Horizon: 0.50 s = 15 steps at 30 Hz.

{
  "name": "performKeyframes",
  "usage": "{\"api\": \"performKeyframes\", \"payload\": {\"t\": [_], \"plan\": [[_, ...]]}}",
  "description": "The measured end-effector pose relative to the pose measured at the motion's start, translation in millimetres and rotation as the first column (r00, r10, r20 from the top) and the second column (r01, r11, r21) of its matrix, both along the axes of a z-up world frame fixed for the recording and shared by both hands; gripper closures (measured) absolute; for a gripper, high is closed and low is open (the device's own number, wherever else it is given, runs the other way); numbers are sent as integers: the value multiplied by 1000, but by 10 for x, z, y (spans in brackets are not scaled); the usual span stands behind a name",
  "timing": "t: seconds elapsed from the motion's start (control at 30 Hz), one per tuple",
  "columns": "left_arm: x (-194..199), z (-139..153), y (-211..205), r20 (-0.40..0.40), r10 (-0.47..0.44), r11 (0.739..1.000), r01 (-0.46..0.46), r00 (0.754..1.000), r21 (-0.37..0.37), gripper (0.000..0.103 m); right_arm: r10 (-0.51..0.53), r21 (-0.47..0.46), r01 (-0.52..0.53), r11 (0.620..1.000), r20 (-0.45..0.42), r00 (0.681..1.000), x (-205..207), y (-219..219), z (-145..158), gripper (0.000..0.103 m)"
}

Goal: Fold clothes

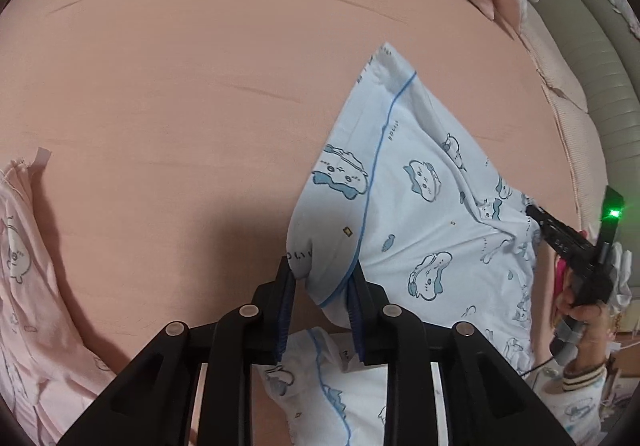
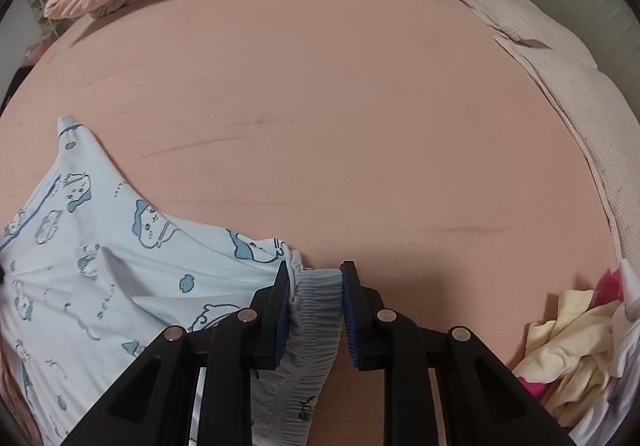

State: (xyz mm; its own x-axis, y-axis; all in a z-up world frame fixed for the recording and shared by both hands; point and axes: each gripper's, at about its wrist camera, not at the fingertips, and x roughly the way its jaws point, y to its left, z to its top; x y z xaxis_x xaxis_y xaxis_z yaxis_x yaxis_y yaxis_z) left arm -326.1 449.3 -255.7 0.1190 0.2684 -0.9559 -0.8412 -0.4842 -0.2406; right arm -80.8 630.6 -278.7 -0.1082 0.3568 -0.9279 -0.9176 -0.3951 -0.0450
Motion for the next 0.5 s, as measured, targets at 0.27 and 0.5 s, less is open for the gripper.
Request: {"api": "performKeyframes", "payload": {"t": [0.27, 0.5], "plan": [[-105, 157, -115, -93, -27, 1000, 27, 995, -3, 80, 5, 44, -9, 999, 86, 996, -349, -68, 31, 82], [59, 75, -179, -143, -190, 982, 185, 971, -48, 80, -3, 38, 0, 999, 84, 996, -284, -106, 59, 82]]}}
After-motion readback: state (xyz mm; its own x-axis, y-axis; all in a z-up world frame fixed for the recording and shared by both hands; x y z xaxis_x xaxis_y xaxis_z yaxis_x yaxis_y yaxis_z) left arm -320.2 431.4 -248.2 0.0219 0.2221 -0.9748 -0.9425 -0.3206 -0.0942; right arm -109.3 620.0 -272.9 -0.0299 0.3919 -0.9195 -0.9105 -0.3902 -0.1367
